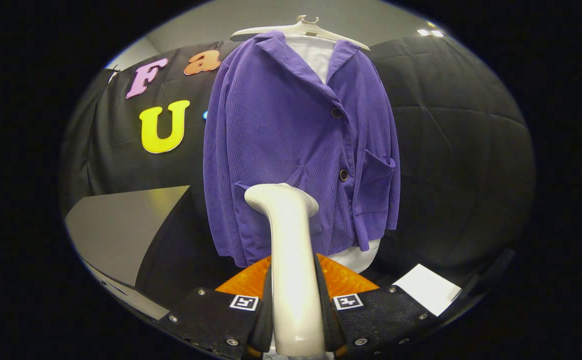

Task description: Iron the clothes twice with a garment steamer, once on the left side and once on the right side.

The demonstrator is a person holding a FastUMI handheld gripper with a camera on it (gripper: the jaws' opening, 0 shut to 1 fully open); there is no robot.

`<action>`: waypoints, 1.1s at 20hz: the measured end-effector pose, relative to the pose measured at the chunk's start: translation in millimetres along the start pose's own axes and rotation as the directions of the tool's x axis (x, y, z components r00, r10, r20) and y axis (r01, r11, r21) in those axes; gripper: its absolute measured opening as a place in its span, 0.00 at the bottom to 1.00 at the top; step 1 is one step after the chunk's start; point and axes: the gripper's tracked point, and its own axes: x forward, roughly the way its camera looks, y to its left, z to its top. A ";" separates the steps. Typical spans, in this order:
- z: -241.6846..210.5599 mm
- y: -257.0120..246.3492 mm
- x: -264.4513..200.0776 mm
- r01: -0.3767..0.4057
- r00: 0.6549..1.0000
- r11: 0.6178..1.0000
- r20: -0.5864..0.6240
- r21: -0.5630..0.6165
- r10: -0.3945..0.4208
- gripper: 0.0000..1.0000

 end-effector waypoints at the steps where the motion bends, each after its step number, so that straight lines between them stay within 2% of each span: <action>1: -2.6 -0.3 -0.4 0.001 1.000 1.000 -0.007 0.000 -0.001 0.40; 9: -42.1 7.3 -3.9 -0.037 0.994 0.998 -0.109 -0.044 0.032 0.40; 22: -37.4 -36.2 -36.4 -0.108 0.989 0.994 -0.101 -0.022 0.105 0.40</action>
